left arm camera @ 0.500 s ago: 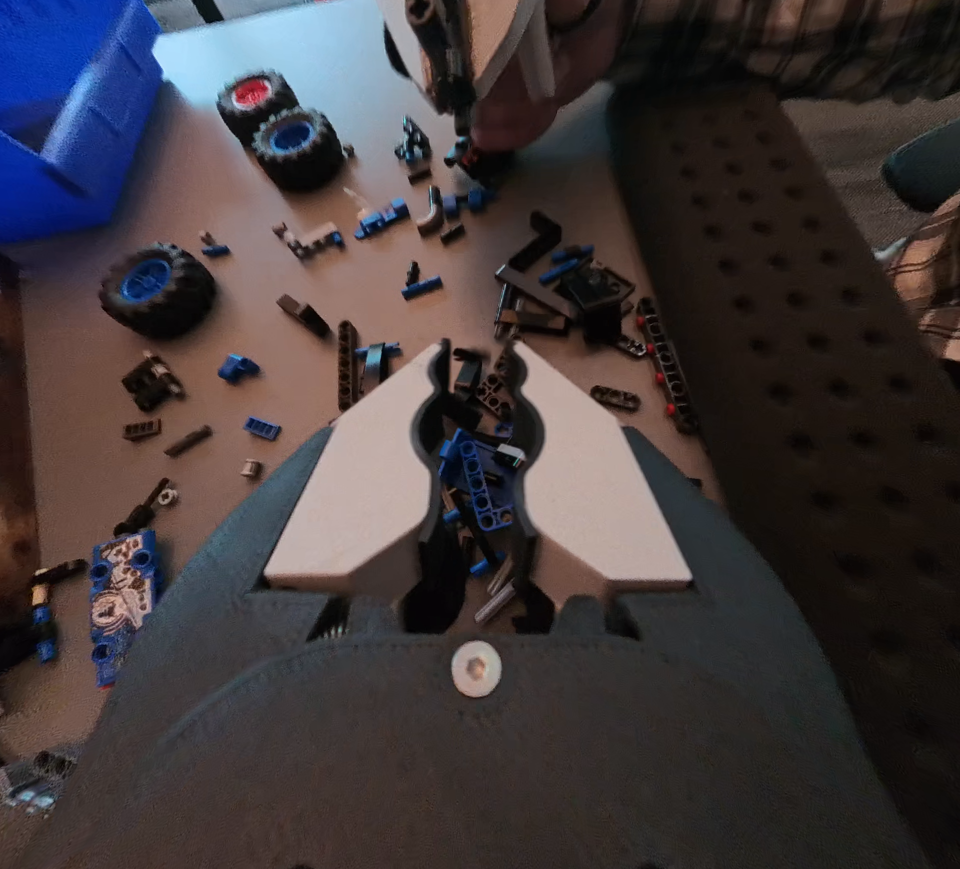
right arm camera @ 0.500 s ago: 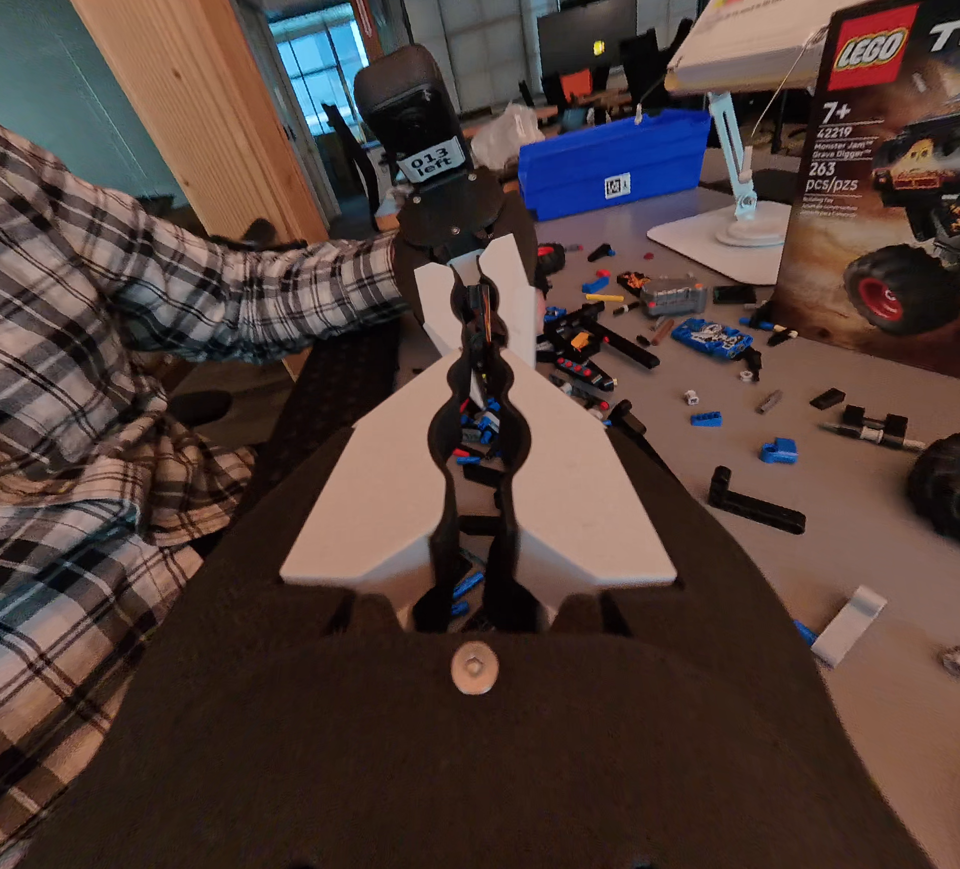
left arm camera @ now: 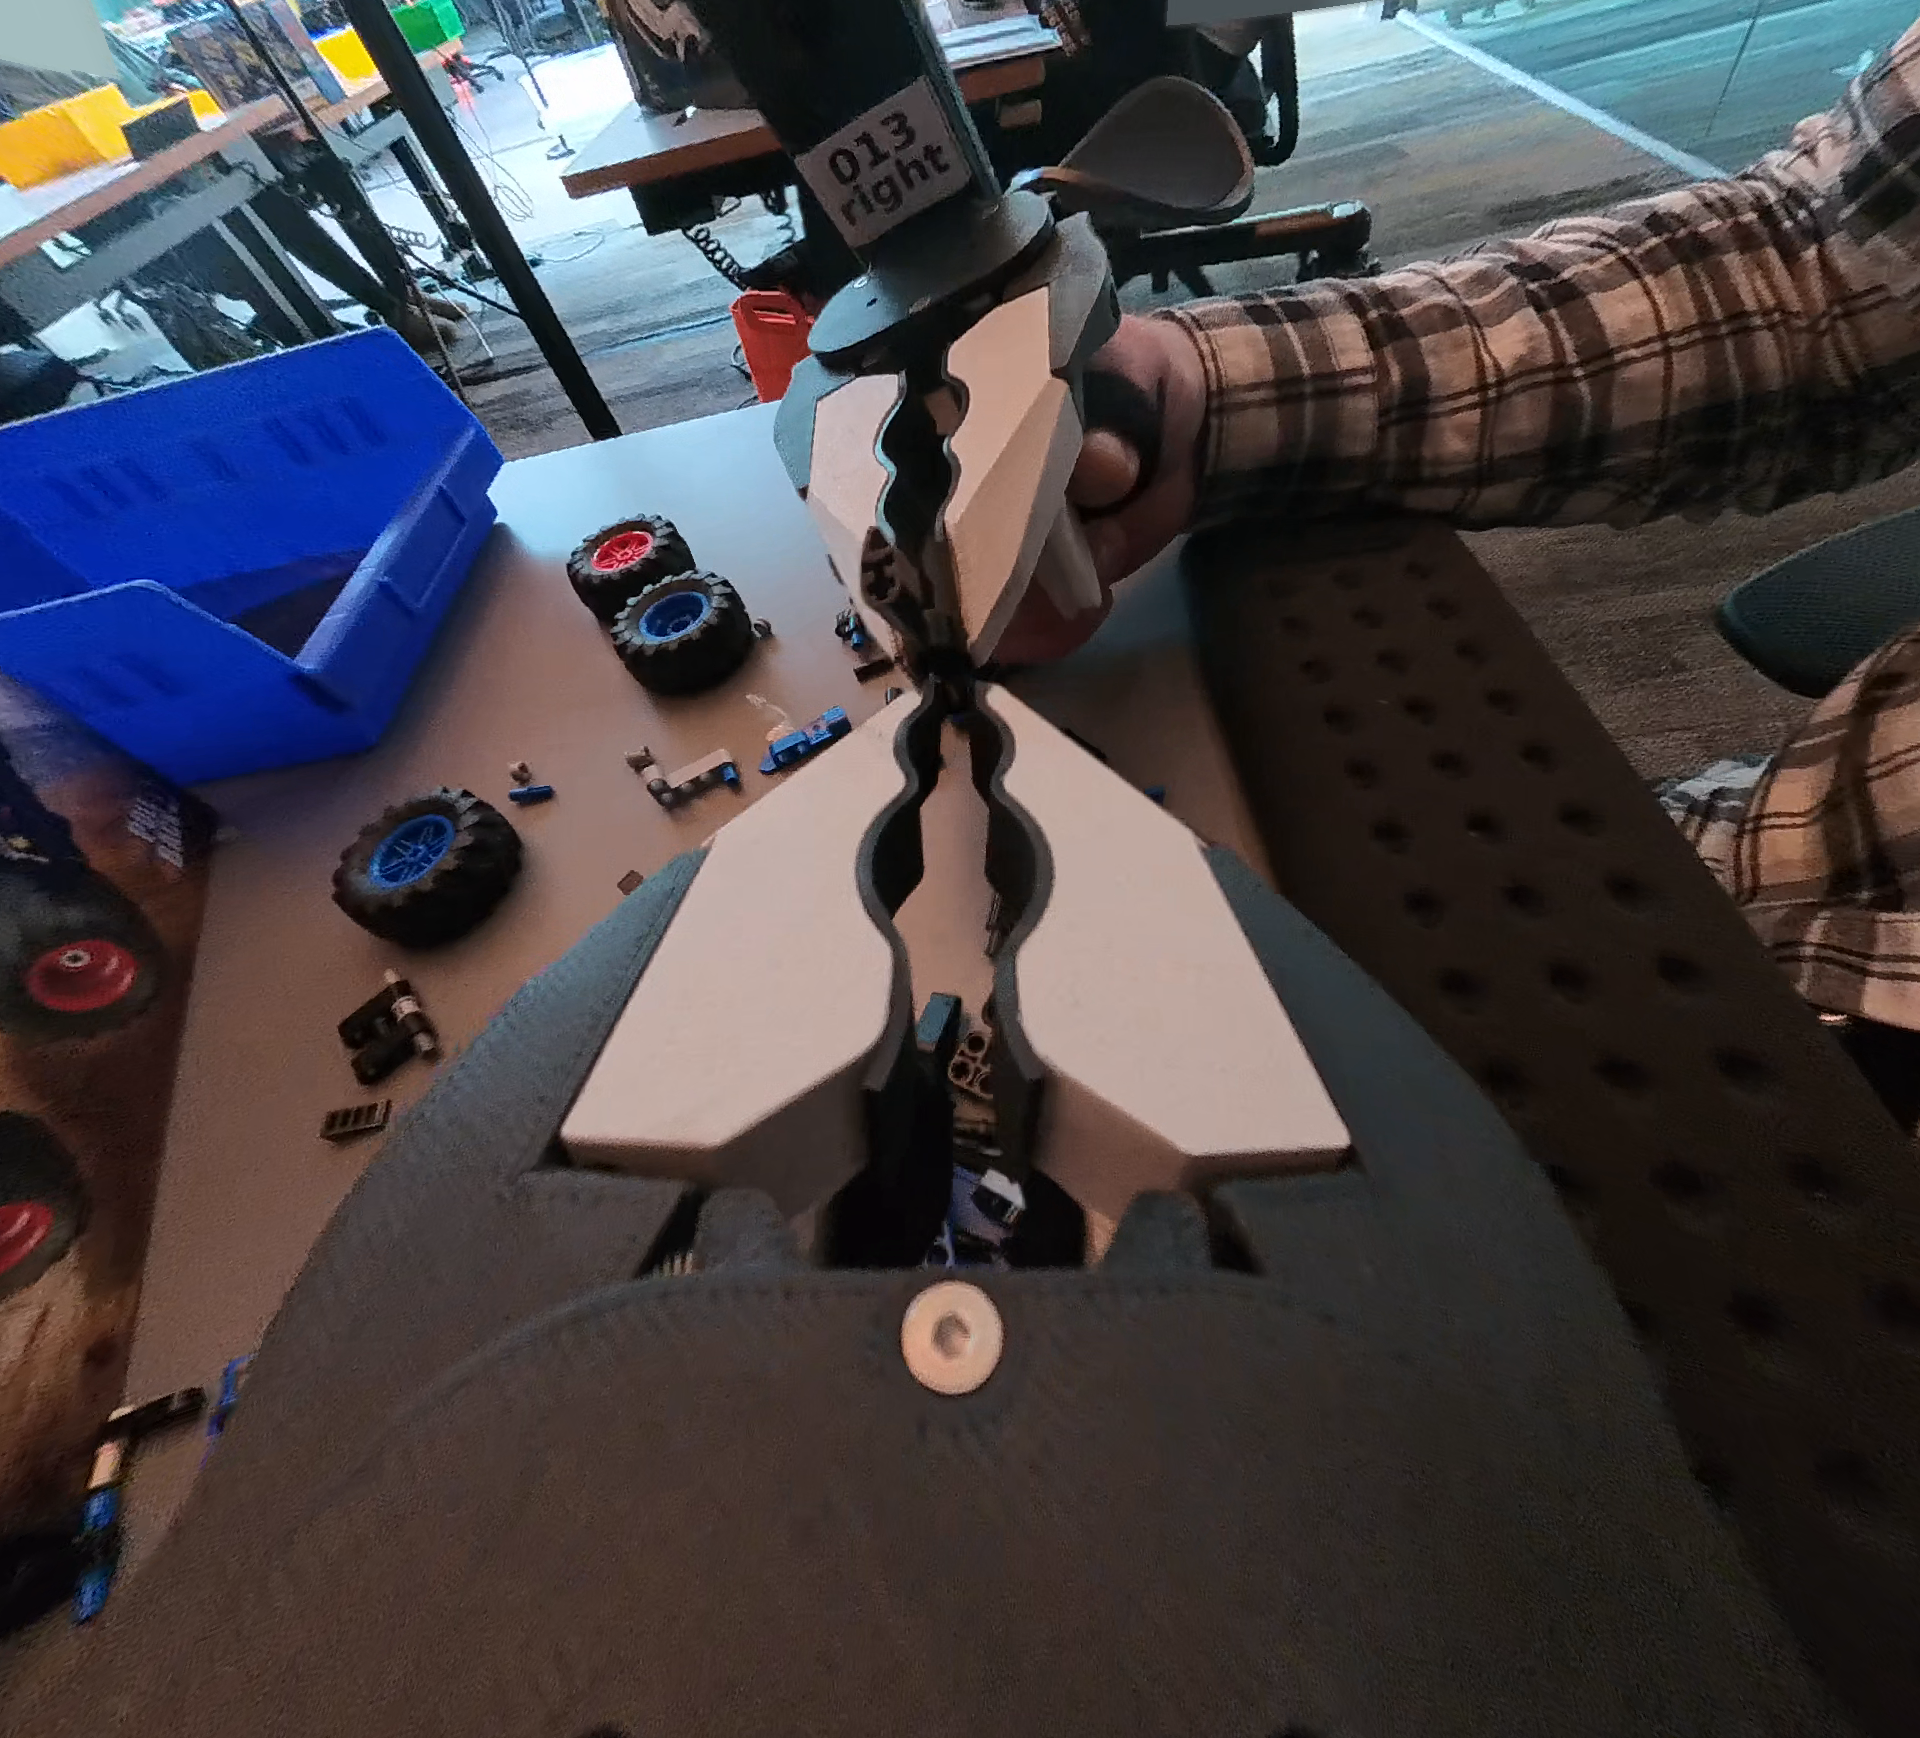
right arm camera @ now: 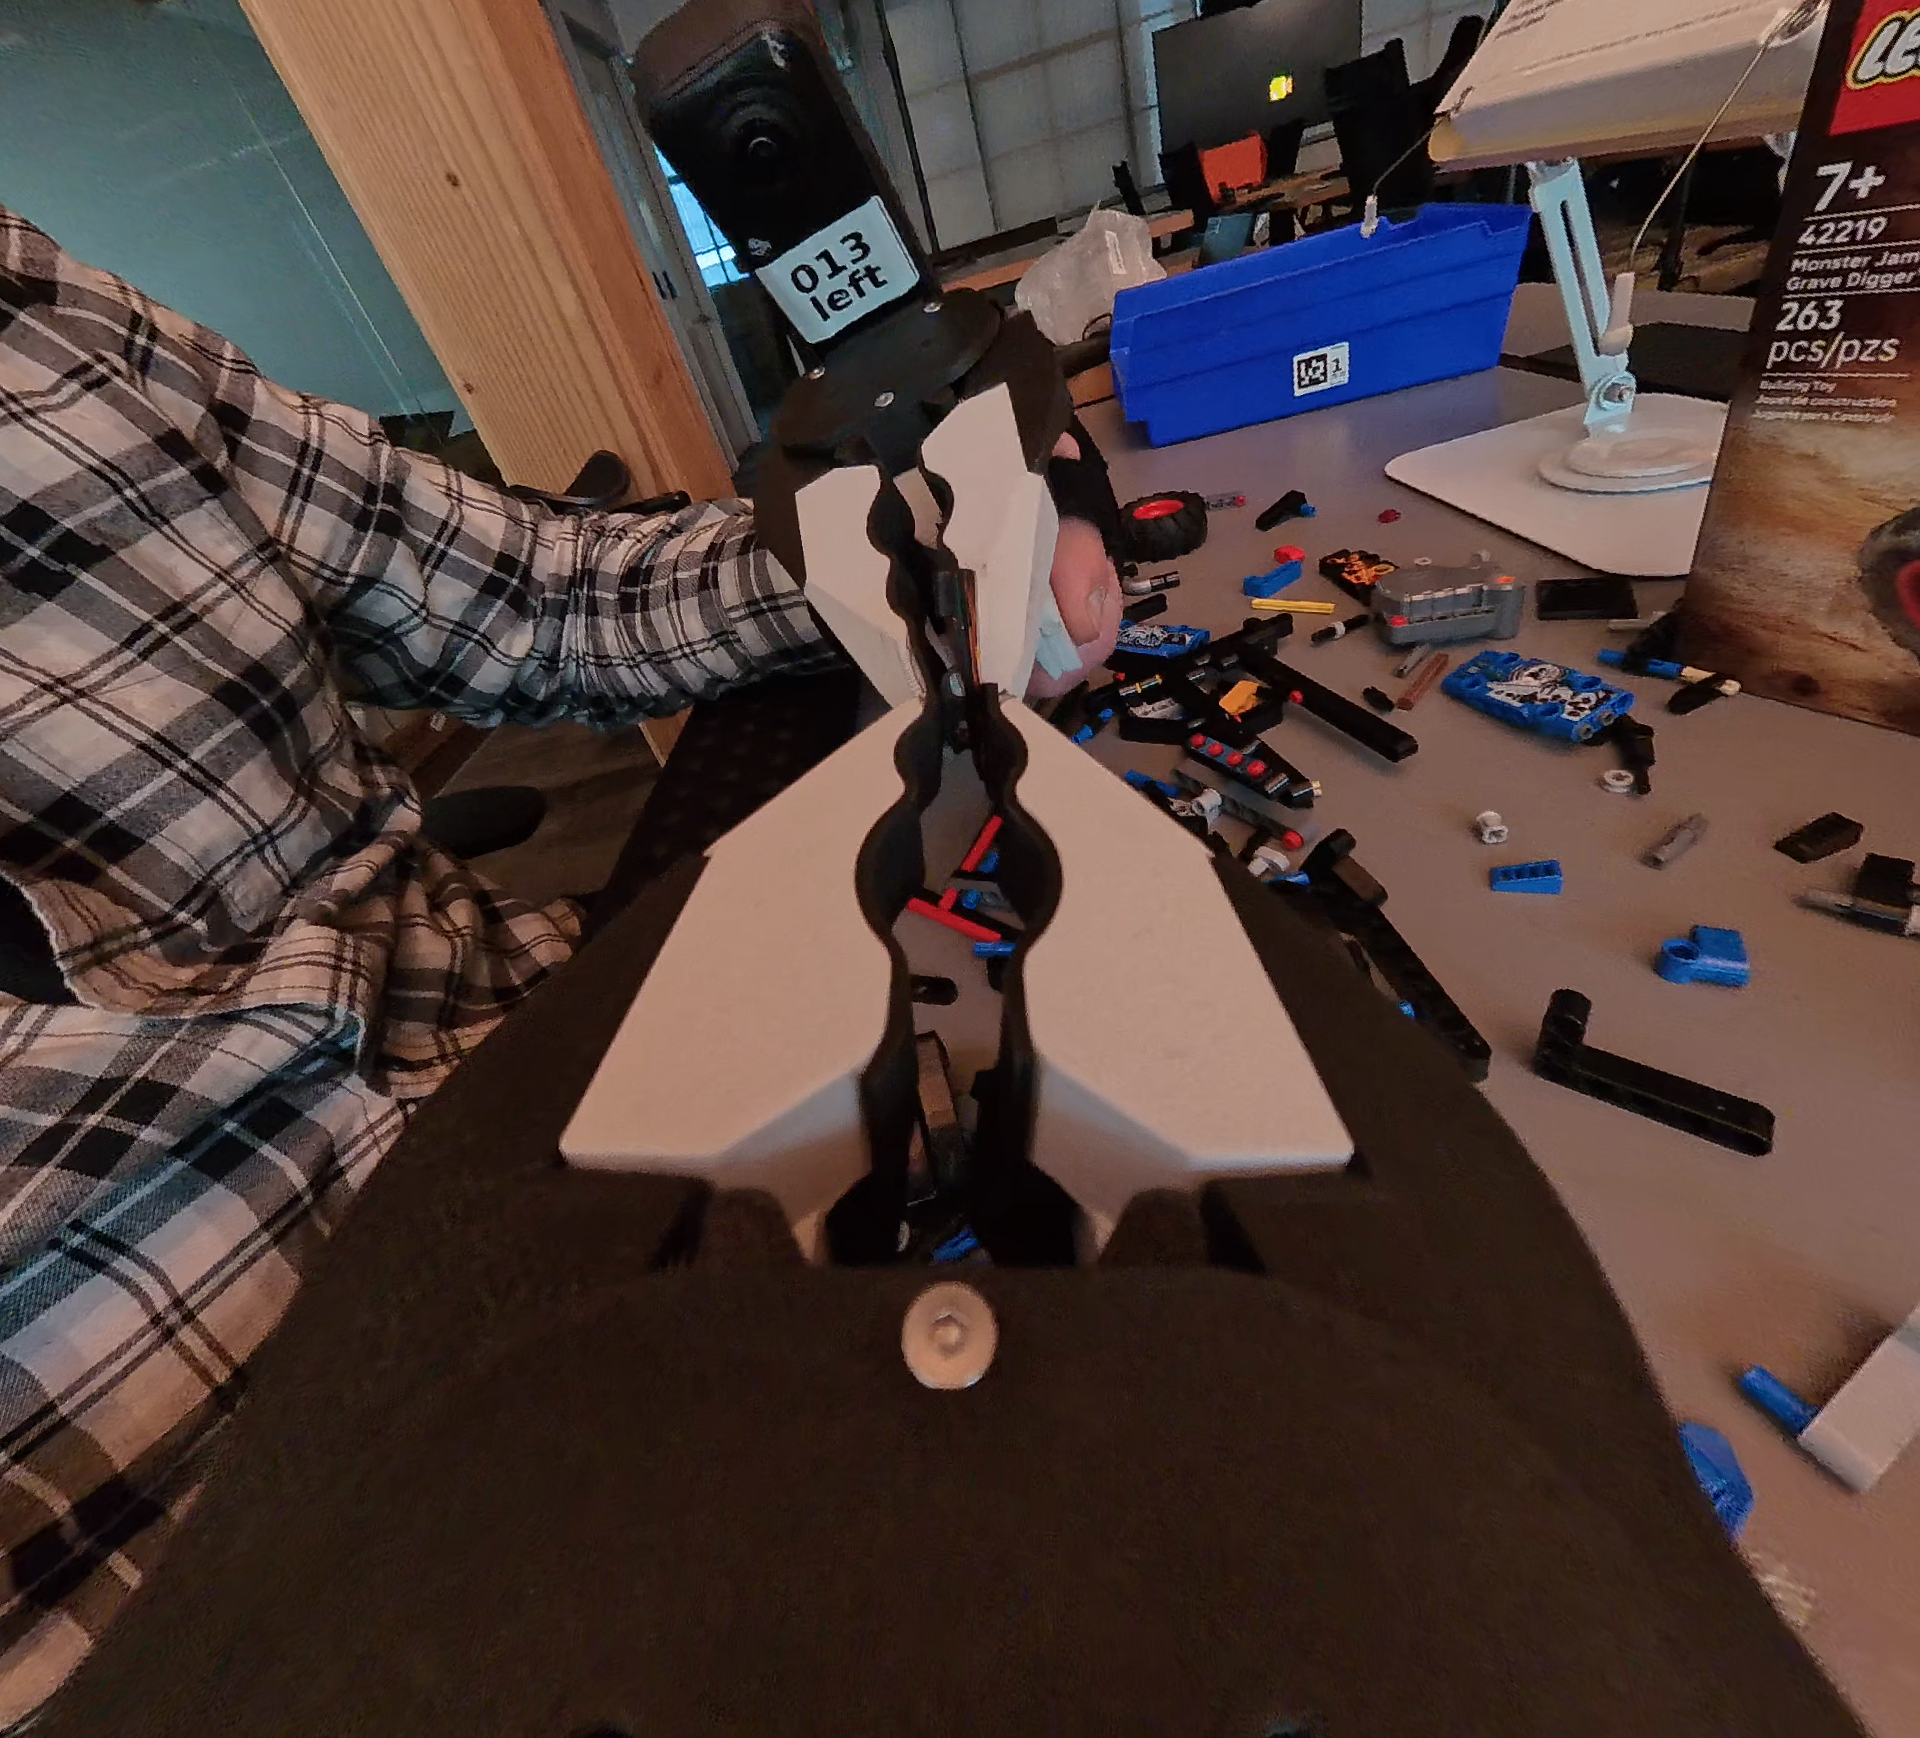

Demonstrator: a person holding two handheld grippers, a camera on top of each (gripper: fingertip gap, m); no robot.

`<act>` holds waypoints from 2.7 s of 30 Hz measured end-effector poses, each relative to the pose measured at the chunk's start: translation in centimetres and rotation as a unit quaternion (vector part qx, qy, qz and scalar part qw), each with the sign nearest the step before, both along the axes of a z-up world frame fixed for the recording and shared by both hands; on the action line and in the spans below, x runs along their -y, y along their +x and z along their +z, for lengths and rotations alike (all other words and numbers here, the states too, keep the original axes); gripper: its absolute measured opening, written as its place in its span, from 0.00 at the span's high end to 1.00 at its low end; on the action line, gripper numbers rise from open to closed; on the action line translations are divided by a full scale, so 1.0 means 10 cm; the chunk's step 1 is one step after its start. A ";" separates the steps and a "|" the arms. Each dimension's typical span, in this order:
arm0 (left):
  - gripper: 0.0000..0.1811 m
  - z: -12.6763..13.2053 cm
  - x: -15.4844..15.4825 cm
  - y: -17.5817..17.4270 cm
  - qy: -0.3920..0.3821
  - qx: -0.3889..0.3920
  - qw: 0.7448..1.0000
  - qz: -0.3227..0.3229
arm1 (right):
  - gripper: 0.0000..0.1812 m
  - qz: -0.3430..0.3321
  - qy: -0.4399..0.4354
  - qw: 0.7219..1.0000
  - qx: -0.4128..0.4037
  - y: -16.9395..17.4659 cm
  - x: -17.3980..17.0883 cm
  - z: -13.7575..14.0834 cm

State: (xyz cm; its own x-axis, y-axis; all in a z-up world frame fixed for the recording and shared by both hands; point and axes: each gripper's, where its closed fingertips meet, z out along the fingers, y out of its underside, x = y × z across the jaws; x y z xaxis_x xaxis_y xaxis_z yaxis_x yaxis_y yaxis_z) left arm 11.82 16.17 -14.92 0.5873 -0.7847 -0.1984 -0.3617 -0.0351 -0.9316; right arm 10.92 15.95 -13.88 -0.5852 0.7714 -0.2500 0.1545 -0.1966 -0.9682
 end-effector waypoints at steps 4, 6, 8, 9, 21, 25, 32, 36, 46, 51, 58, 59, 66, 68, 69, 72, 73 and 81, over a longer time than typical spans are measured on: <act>0.97 -0.01 0.01 0.03 -0.004 0.005 1.000 -0.007 | 0.97 0.004 0.000 1.000 -0.001 0.00 0.01 0.00; 0.96 -0.02 0.02 0.05 -0.005 0.002 1.000 -0.009 | 0.97 0.005 -0.002 1.000 -0.002 0.01 0.02 0.01; 0.99 0.00 0.01 0.05 0.003 0.003 1.000 -0.004 | 0.97 0.009 -0.002 1.000 -0.007 0.02 0.03 0.02; 0.99 0.00 0.02 0.05 0.003 0.004 1.000 -0.006 | 0.97 0.010 -0.001 1.000 -0.009 0.03 0.04 0.03; 1.00 0.34 0.30 -0.13 0.021 0.050 0.998 -0.036 | 0.97 -0.007 0.056 0.996 -0.062 0.20 -0.01 0.16; 0.99 0.02 0.24 -0.34 -0.039 -0.021 0.999 -0.014 | 0.97 -0.031 0.037 0.996 -0.073 0.24 -0.16 0.23; 0.91 -0.50 0.17 -0.35 -0.106 -0.096 0.990 -0.004 | 0.97 -0.040 0.059 0.997 0.001 0.15 -0.20 -0.06; 0.83 -0.55 0.13 -0.32 -0.100 -0.113 0.989 0.003 | 0.97 -0.034 0.043 0.998 0.009 0.13 -0.18 -0.06; 0.86 -0.64 -0.16 -0.69 -0.095 -0.166 0.976 0.102 | 0.97 -0.096 0.218 0.959 0.156 -0.01 -0.32 -0.56; 0.88 -0.81 -0.35 -0.65 -0.116 -0.212 0.964 0.108 | 0.93 -0.085 0.304 0.921 0.226 -0.07 -0.33 -0.93; 0.95 -1.08 -0.50 -0.61 -0.146 -0.283 0.940 0.126 | 0.88 -0.101 0.298 0.923 0.222 -0.13 -0.34 -0.94; 0.96 -1.08 -0.50 -0.61 -0.142 -0.288 0.939 0.126 | 0.90 -0.110 0.286 0.927 0.217 -0.14 -0.38 -0.89; 0.97 -0.63 -0.63 -0.55 -0.043 -0.242 0.955 0.165 | 0.91 -0.170 0.257 0.930 0.198 -0.23 -0.50 -0.78; 0.97 -0.52 -0.63 -0.48 -0.012 -0.241 0.956 0.165 | 0.91 -0.191 0.259 0.926 0.196 -0.26 -0.55 -0.78; 0.97 -0.49 -0.62 -0.45 0.001 -0.245 0.956 0.162 | 0.92 -0.196 0.258 0.926 0.191 -0.26 -0.58 -0.75; 0.97 -0.48 -0.56 -0.37 0.005 -0.244 0.959 0.142 | 0.90 -0.220 0.267 0.926 0.150 -0.24 -0.65 -0.58; 0.97 -0.46 -0.56 -0.35 0.008 -0.237 0.961 0.141 | 0.90 -0.215 0.275 0.927 0.139 -0.23 -0.64 -0.55; 0.97 -0.36 -0.51 -0.31 0.014 -0.207 0.971 0.117 | 0.93 -0.202 0.355 0.907 0.101 -0.21 -0.58 -0.51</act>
State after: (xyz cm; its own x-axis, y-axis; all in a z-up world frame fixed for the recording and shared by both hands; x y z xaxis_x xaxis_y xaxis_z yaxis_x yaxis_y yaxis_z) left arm 8.69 21.23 -18.48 0.6143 -0.6296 -0.4758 -0.6909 -0.1377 -0.7097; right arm 8.79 21.78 -19.01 -0.2174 0.9209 0.3235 0.3972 0.3862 -0.8325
